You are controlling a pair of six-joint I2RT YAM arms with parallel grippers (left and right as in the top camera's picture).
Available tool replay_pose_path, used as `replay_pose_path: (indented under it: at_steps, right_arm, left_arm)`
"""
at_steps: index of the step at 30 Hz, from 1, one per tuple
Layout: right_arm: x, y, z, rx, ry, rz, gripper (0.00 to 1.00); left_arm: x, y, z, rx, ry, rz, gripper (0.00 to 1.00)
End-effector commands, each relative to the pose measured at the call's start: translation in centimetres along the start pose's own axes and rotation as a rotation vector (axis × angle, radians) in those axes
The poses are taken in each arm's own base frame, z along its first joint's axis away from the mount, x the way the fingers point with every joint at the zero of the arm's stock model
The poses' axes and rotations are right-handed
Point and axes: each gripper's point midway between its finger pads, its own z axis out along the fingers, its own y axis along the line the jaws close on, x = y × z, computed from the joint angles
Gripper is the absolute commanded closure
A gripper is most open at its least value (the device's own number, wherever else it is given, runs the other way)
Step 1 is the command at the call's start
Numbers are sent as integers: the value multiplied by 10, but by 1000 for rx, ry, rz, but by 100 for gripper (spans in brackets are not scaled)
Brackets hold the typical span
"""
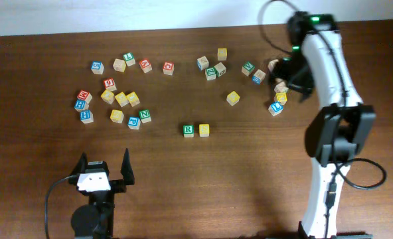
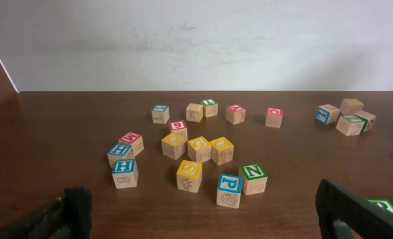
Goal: Spell out RSS
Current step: 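Release the S block and raise right gripper toward right cluster, then move left gripper over the left block cluster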
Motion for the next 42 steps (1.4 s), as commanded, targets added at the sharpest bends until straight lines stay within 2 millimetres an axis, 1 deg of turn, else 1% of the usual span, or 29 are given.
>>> replay_pose_path:
  at_steps: [1, 4, 6, 42]
  right_arm:
    - [-11, -27, -19, -14, -36, 68, 2]
    - [-12, -42, -20, -14, -13, 104, 2]
    - [-10, -47, -20, -14, 3, 116, 2]
    - [-11, -47, -20, -16, 3, 116, 2]
  left_arm:
    - [2, -3, 0, 15, -1, 15, 1]
    - [2, -3, 0, 16, -1, 15, 1]
    - [2, -3, 0, 15, -1, 15, 1]
    - [2, -3, 0, 15, -1, 15, 1]
